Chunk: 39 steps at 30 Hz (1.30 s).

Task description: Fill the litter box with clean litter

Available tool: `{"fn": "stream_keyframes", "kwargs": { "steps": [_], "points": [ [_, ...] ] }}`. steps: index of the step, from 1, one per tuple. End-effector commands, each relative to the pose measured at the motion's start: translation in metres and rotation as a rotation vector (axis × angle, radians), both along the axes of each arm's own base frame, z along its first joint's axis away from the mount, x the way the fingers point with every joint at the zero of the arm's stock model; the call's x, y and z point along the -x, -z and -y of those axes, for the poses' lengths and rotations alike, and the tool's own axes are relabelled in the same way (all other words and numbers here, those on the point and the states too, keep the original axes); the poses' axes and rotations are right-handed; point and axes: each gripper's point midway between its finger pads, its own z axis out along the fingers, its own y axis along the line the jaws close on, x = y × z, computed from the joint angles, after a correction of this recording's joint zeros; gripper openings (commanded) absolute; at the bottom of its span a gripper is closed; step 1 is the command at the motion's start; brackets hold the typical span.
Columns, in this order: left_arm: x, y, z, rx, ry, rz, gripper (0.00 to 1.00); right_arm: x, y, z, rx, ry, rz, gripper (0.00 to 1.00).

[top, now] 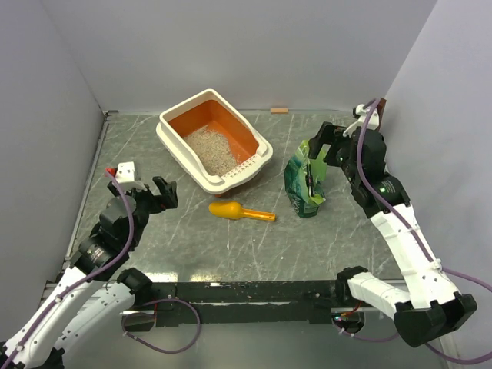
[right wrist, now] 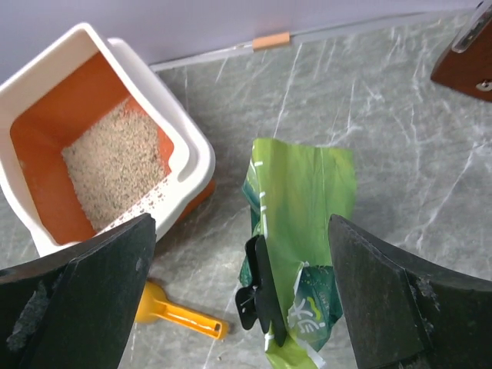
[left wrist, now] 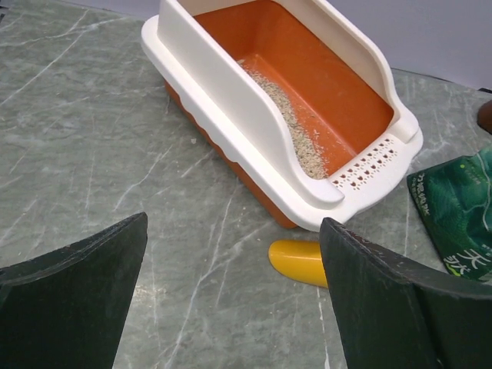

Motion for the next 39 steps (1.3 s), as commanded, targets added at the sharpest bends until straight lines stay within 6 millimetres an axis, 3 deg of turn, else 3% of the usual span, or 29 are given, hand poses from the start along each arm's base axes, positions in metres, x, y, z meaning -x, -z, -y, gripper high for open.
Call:
{"fn": "stream_keyframes", "kwargs": {
  "steps": [1, 4, 9, 18, 30, 39],
  "points": [
    [-0.001, -0.014, 0.012, 0.038, 0.065, 0.053, 0.97, 0.009, -0.02, 0.0, 0.013, -0.021, 0.039, 0.99],
    [0.0, -0.016, 0.013, 0.044, 0.073, 0.063, 0.97, 0.023, -0.019, -0.028, 0.041, -0.224, 0.053, 0.99],
    [0.004, -0.018, 0.015, 0.053, 0.098, 0.087, 0.97, 0.022, 0.009, -0.024, 0.183, -0.128, -0.077, 0.99],
    [0.0, -0.009, 0.008, 0.033, 0.049, 0.039, 0.97, 0.03, 0.053, -0.046, 0.238, -0.162, -0.214, 0.97],
    [-0.002, -0.005, 0.008, 0.02, 0.039, 0.021, 0.97, 0.032, 0.086, -0.027, 0.395, 0.015, -0.365, 0.88],
    [-0.002, -0.003, 0.008, 0.015, 0.041, 0.015, 0.97, 0.034, 0.098, -0.026, 0.391, 0.034, -0.385, 0.7]
  ]
}}
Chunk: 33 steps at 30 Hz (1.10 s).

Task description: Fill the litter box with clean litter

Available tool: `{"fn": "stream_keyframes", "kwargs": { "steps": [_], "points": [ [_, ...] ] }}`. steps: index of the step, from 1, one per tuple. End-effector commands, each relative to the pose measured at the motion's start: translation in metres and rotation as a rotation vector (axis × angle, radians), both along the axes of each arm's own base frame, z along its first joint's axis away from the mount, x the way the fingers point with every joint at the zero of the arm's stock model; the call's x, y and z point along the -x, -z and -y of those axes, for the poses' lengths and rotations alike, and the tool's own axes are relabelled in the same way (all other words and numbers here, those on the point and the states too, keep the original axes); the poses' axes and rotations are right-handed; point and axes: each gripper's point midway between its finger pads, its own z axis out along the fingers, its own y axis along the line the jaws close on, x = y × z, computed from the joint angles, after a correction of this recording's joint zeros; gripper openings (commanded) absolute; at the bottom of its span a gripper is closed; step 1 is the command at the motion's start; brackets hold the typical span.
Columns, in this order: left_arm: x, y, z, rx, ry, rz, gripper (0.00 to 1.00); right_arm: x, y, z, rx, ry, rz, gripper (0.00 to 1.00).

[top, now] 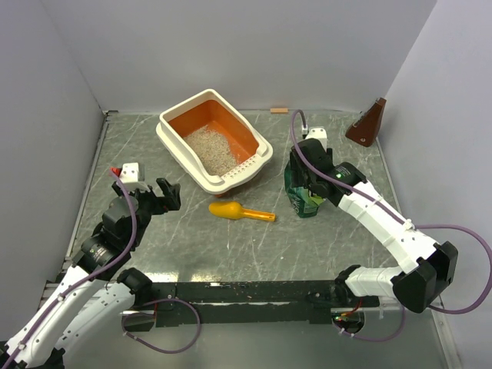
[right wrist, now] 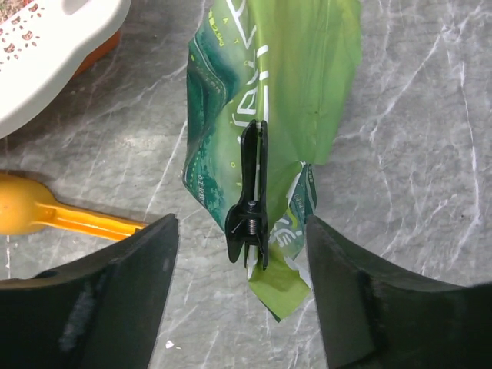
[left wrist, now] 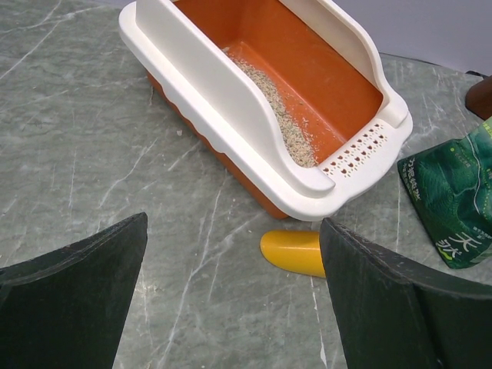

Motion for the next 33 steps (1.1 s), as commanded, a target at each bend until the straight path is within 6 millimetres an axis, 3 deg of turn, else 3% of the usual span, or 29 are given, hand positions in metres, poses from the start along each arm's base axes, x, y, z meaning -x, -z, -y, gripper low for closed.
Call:
{"fn": "stream_keyframes", "kwargs": {
  "steps": [1, 13, 16, 19, 22, 30, 33],
  "points": [
    [-0.002, -0.012, -0.003, 0.012, -0.014, 0.031, 0.97, 0.001, -0.005, 0.005, 0.007, 0.042, 0.017, 0.7],
    [-0.002, -0.01, -0.003, 0.01, -0.015, 0.028, 0.97, -0.001, 0.012, 0.005, 0.034, 0.061, -0.02, 0.6],
    [-0.002, -0.01, -0.003, 0.009, -0.017, 0.027, 0.97, -0.001, 0.012, 0.007, 0.041, 0.068, -0.022, 0.39],
    [-0.002, -0.01, -0.003, 0.009, -0.015, 0.027, 0.97, 0.0, 0.01, 0.012, 0.06, 0.092, -0.019, 0.0],
    [-0.002, -0.01, -0.003, 0.008, -0.018, 0.027, 0.97, 0.004, 0.002, 0.022, 0.086, 0.126, -0.001, 0.0],
    [-0.001, -0.012, -0.003, 0.013, -0.015, 0.031, 0.97, 0.028, -0.048, 0.051, 0.027, 0.19, 0.128, 0.0],
    [-0.001, -0.013, -0.003, 0.016, -0.012, 0.035, 0.97, 0.038, -0.053, 0.062, -0.014, 0.22, 0.133, 0.0]
  ]
}}
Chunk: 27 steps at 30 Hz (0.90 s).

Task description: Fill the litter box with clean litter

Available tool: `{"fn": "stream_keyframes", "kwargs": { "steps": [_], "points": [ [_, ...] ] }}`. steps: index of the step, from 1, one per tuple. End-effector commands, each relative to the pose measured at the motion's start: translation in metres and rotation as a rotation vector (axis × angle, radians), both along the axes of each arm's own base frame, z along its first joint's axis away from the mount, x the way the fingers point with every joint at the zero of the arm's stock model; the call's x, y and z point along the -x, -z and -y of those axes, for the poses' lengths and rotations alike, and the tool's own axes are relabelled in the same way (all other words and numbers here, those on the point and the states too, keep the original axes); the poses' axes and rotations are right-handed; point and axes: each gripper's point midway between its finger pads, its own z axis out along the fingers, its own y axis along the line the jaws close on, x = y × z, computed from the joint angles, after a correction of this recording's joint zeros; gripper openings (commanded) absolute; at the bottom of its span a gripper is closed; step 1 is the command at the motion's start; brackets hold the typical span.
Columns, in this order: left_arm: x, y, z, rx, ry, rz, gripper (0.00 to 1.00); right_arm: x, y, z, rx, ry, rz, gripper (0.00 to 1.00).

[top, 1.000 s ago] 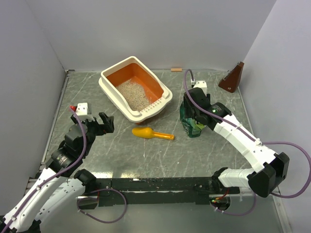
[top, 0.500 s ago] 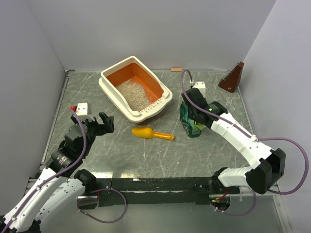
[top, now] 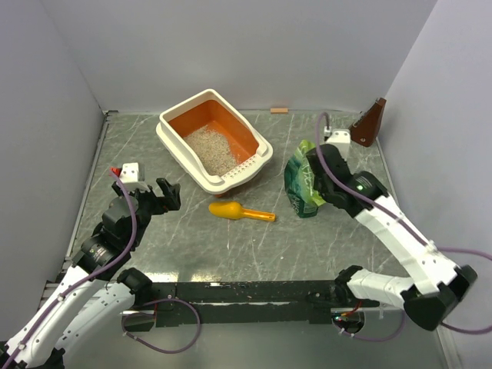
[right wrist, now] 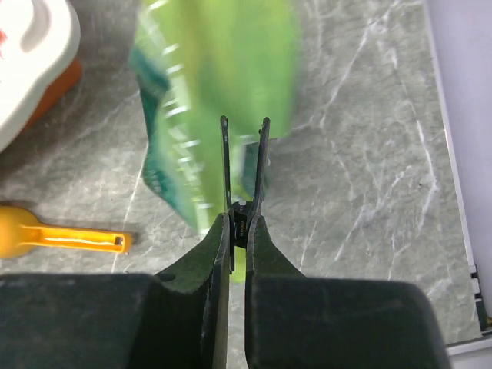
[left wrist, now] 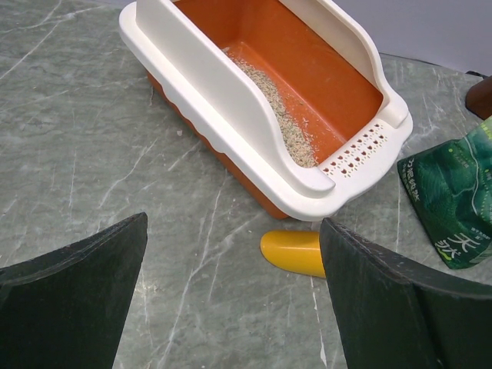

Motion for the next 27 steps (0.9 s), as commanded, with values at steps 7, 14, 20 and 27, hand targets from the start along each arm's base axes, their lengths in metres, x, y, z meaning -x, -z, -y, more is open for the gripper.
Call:
{"fn": "stream_keyframes", "kwargs": {
  "steps": [7, 14, 20, 27],
  "points": [
    [0.002, -0.016, -0.003, 0.028, -0.003, 0.05, 0.97, 0.024, 0.015, 0.053, -0.156, 0.182, -0.013, 0.0],
    [0.004, -0.019, -0.003, 0.039, 0.003, 0.061, 0.97, 0.013, 0.1, 0.076, -0.25, 0.3, -0.176, 0.0],
    [0.006, -0.022, -0.004, 0.046, 0.004, 0.071, 0.97, 0.024, 0.165, 0.079, -0.297, 0.329, -0.344, 0.0],
    [0.009, -0.025, -0.005, 0.057, 0.007, 0.085, 0.97, 0.033, 0.205, 0.08, -0.346, 0.378, -0.459, 0.06]
  ]
}}
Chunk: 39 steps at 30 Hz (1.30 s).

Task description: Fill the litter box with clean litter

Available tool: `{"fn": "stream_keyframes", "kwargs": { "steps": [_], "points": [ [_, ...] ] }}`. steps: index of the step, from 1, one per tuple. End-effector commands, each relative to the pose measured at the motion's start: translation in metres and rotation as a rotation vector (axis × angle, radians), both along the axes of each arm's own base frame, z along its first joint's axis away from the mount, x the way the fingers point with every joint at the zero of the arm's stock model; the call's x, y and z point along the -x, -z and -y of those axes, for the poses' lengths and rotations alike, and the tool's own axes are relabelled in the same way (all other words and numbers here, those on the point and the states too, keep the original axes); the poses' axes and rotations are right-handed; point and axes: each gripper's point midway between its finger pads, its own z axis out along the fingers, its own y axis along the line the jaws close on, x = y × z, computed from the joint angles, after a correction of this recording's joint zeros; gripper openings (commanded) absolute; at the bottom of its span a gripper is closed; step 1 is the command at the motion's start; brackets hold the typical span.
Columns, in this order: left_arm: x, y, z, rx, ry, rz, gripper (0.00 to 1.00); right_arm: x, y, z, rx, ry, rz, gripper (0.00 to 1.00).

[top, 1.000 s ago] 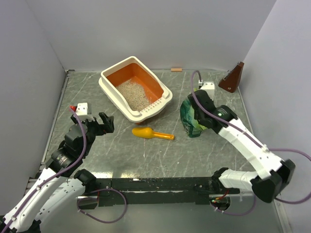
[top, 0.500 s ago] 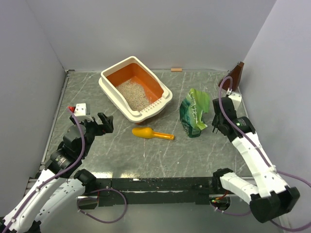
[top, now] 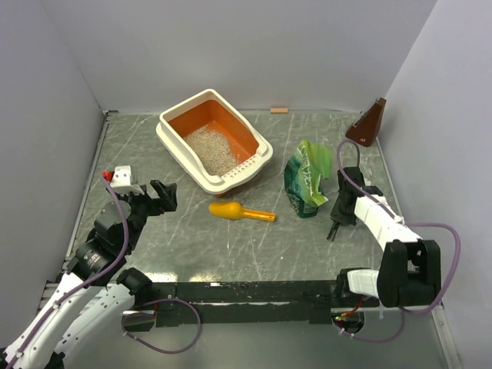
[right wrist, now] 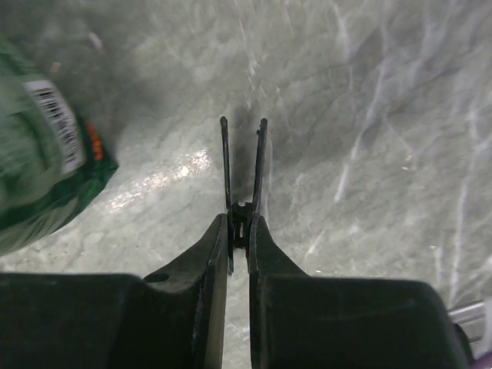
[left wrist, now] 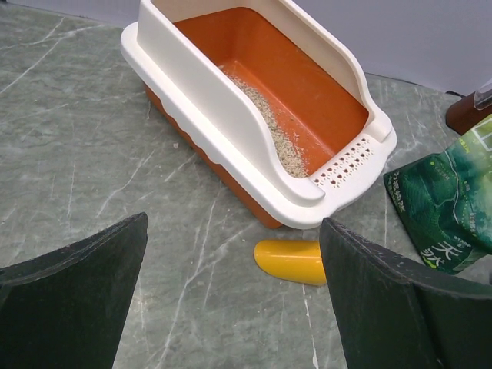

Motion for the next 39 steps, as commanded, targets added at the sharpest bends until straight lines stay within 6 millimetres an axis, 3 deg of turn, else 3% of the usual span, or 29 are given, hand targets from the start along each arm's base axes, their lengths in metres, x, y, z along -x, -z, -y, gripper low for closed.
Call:
{"fn": "stream_keyframes", "kwargs": {
  "steps": [1, 5, 7, 9, 17, 23, 31, 39],
  "points": [
    [0.001, -0.012, 0.001, 0.022, 0.012, 0.035, 0.97, -0.013, 0.009, -0.007, -0.066, 0.024, 0.025, 0.15],
    [0.002, -0.013, 0.002, 0.024, 0.02, 0.04, 0.97, -0.015, 0.003, -0.007, -0.067, 0.03, 0.032, 0.45],
    [0.002, -0.013, 0.002, 0.024, 0.023, 0.04, 0.97, -0.019, -0.012, -0.004, -0.049, 0.028, 0.069, 0.59],
    [0.002, -0.014, 0.004, 0.025, 0.031, 0.043, 0.97, -0.023, -0.029, 0.0, -0.029, 0.025, 0.106, 0.66],
    [0.002, -0.011, 0.006, 0.017, 0.039, 0.034, 0.97, -0.059, -0.109, 0.009, -0.003, 0.066, 0.348, 0.72],
    [-0.001, -0.007, 0.009, 0.005, 0.048, 0.016, 0.97, -0.093, -0.145, 0.004, -0.11, 0.071, 0.52, 0.73],
    [-0.004, 0.0, 0.013, -0.012, 0.059, -0.009, 0.97, -0.128, -0.161, -0.011, -0.325, -0.013, 0.775, 0.75],
    [-0.007, 0.006, 0.015, -0.028, 0.062, -0.028, 0.97, -0.138, -0.143, -0.019, -0.445, -0.001, 0.854, 0.84]
  ]
}}
